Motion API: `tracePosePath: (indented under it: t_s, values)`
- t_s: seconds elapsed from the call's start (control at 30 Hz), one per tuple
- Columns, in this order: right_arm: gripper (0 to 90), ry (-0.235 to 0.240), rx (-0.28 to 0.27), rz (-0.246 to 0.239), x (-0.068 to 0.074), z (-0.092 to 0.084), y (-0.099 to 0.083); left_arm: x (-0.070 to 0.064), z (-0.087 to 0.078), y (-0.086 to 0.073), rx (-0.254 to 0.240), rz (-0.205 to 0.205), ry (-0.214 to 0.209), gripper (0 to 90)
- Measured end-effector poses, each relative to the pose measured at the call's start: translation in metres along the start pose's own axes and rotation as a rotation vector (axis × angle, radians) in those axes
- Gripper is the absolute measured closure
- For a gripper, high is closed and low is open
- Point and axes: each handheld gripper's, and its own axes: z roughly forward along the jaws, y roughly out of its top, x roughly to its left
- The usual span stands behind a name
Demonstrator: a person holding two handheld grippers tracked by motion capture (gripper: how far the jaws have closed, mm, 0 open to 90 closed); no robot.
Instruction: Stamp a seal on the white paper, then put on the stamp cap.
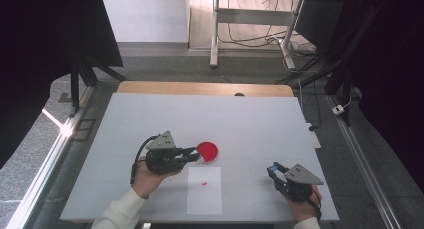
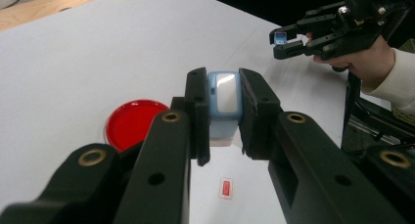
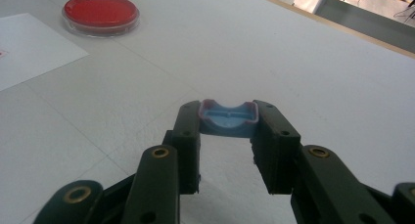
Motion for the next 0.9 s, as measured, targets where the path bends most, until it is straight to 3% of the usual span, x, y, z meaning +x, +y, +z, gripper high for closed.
tracePosePath:
  t_s: [0.9]
  values:
    - [64.4, 0.011, -0.012, -0.002, 0.0043, 0.0015, 0.004, -0.0017, 0.0026, 0.0033, 0.001, 0.008, 0.001, 75.2]
